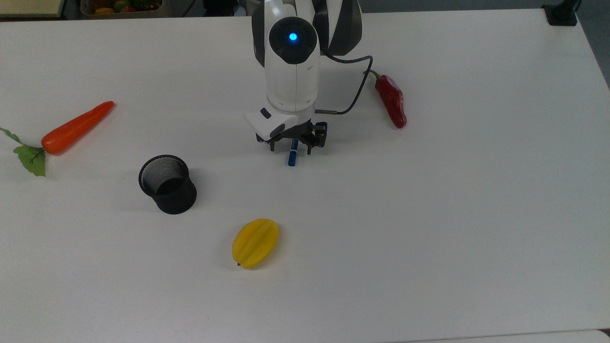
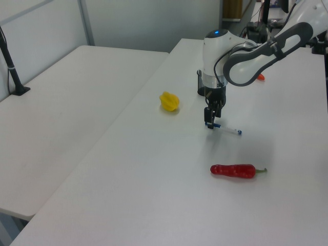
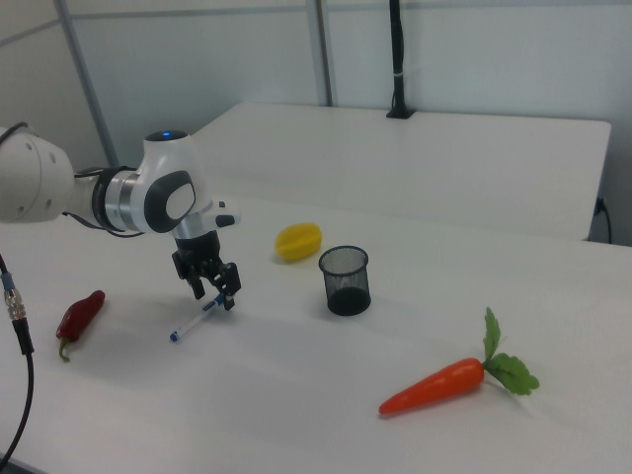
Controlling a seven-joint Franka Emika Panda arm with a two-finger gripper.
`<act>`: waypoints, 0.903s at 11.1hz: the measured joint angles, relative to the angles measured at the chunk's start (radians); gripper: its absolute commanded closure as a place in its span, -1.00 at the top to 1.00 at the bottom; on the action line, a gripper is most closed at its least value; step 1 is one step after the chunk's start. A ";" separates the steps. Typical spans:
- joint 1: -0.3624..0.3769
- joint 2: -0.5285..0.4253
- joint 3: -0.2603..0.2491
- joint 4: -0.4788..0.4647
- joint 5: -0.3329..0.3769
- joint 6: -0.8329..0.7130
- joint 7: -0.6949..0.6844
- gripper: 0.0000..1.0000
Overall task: Place marker
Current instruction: 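Close the gripper on the marker's capped end, then lift the marker and carry it over the black mesh pen cup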
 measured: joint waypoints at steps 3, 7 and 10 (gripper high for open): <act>0.000 0.002 0.002 0.000 -0.003 0.000 0.000 -0.40; 0.000 0.005 0.002 0.000 -0.004 0.000 0.000 -0.76; 0.000 0.004 0.004 0.007 -0.004 0.000 0.000 -0.76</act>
